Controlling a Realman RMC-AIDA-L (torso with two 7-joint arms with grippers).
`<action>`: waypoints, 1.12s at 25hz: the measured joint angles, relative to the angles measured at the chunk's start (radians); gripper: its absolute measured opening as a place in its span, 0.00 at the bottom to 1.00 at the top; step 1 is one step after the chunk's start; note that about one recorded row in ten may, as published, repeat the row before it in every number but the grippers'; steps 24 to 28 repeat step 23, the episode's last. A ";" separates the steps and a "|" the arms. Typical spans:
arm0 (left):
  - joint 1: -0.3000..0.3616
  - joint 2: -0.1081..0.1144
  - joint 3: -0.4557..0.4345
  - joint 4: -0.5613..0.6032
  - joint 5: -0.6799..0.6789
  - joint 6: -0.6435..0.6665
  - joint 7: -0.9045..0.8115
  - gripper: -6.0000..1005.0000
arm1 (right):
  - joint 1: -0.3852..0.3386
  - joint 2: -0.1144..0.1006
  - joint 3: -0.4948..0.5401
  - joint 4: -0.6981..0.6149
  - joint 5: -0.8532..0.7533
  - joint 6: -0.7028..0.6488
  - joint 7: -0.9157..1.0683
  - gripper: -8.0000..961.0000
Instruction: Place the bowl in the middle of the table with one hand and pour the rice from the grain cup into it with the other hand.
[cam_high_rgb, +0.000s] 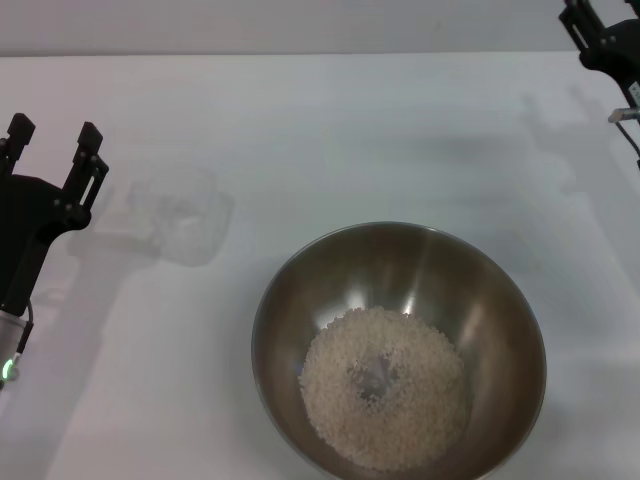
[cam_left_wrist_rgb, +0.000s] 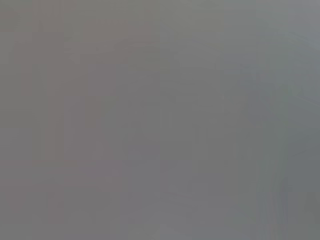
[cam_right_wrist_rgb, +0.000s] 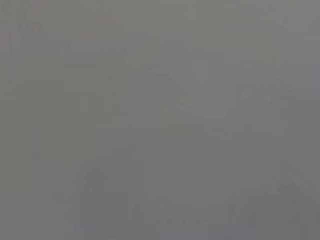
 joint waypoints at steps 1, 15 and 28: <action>-0.003 0.000 0.000 0.000 0.000 0.001 0.000 0.71 | 0.000 0.001 0.009 0.000 0.000 0.000 -0.002 0.69; -0.034 -0.001 -0.035 0.017 0.000 -0.016 -0.001 0.70 | 0.018 0.006 0.046 -0.011 0.003 0.005 -0.069 0.75; -0.032 0.002 -0.086 0.018 0.000 -0.023 0.004 0.70 | 0.037 0.009 0.065 -0.019 0.004 0.006 -0.078 0.75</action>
